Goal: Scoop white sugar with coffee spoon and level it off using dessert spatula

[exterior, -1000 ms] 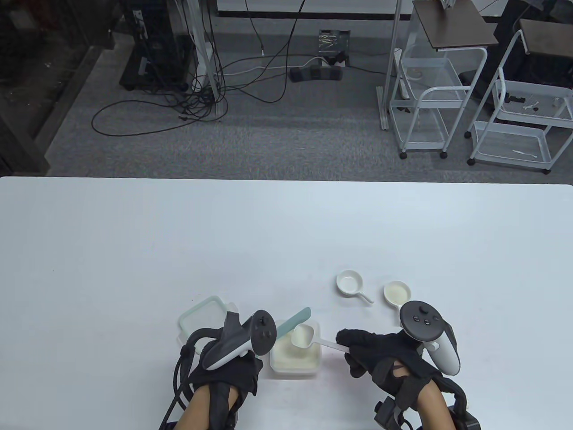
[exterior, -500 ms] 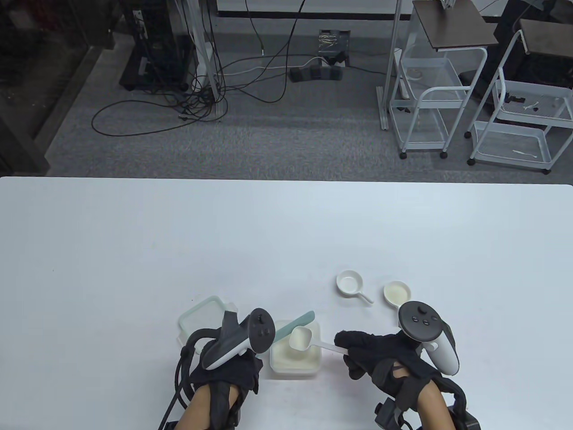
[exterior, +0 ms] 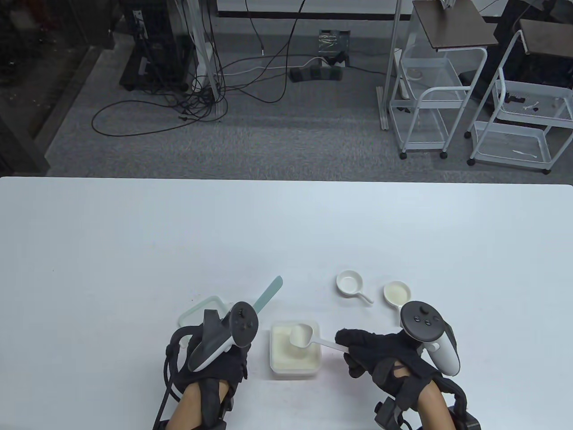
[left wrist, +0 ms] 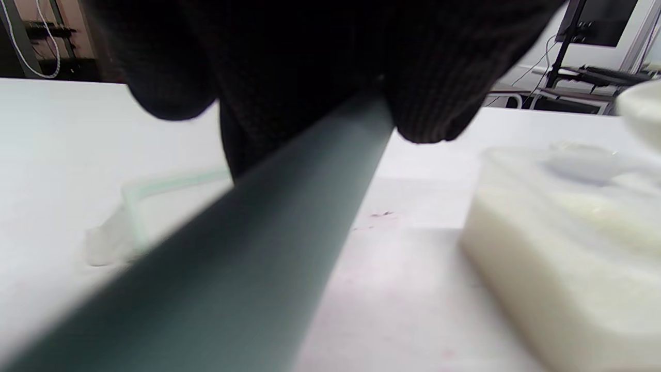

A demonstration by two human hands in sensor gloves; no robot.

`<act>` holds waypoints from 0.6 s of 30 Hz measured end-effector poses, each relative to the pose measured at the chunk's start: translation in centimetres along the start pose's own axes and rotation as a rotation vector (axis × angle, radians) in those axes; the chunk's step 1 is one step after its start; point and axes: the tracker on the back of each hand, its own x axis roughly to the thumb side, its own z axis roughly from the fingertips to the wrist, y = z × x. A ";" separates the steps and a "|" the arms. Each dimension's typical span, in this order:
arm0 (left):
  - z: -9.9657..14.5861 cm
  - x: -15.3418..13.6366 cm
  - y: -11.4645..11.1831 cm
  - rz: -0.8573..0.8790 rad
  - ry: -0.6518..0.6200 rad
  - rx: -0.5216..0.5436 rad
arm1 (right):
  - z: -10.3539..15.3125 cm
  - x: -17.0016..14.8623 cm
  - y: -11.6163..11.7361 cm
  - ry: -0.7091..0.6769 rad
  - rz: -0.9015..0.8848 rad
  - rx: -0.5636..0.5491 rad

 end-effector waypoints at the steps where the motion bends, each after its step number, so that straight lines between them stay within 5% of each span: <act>1: -0.2 0.1 -0.3 -0.018 -0.005 -0.004 | 0.0 0.0 0.0 0.000 0.001 0.000; 18: -1.5 1.4 -3.3 -0.201 0.030 -0.076 | -0.1 -0.1 0.2 0.019 0.018 0.002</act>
